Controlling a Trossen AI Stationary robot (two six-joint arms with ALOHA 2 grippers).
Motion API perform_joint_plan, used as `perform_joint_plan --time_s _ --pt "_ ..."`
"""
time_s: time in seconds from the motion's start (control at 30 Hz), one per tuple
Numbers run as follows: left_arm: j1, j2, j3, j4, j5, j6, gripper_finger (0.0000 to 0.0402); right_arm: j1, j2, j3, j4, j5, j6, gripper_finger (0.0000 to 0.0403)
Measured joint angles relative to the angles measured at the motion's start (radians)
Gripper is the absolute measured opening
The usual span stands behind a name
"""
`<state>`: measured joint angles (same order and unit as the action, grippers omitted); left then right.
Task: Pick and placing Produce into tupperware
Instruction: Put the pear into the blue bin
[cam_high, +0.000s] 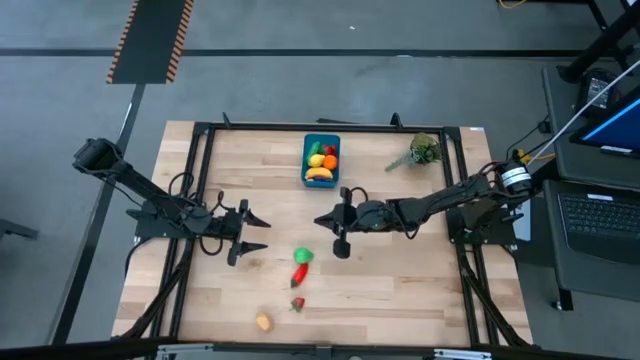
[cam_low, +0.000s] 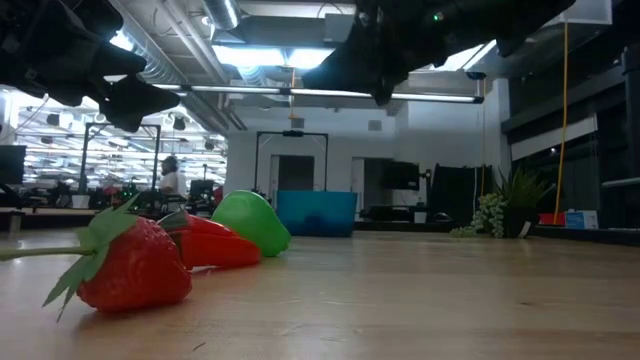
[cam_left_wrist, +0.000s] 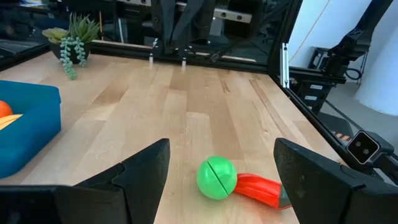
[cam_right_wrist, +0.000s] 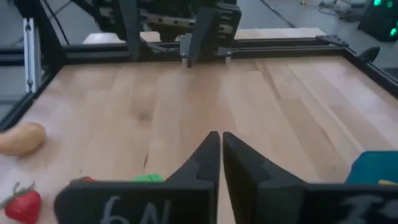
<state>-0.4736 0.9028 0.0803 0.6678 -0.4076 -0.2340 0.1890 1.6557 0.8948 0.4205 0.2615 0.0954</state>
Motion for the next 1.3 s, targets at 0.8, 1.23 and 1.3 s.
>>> perform_joint_plan --time_s 0.8,1.23,1.3 --pt "0.0 0.0 0.0 -0.001 0.0 -0.002 0.028 0.0 0.0 0.0 0.002 0.0 0.107 0.0022" --pt "0.0 0.0 0.0 -0.001 0.0 -0.003 0.028 0.042 0.001 0.0 -0.023 -0.001 0.133 0.0022" --pt "0.0 0.0 0.0 -0.002 0.0 -0.003 0.028 0.055 0.001 0.0 -0.027 -0.002 0.093 0.0022"
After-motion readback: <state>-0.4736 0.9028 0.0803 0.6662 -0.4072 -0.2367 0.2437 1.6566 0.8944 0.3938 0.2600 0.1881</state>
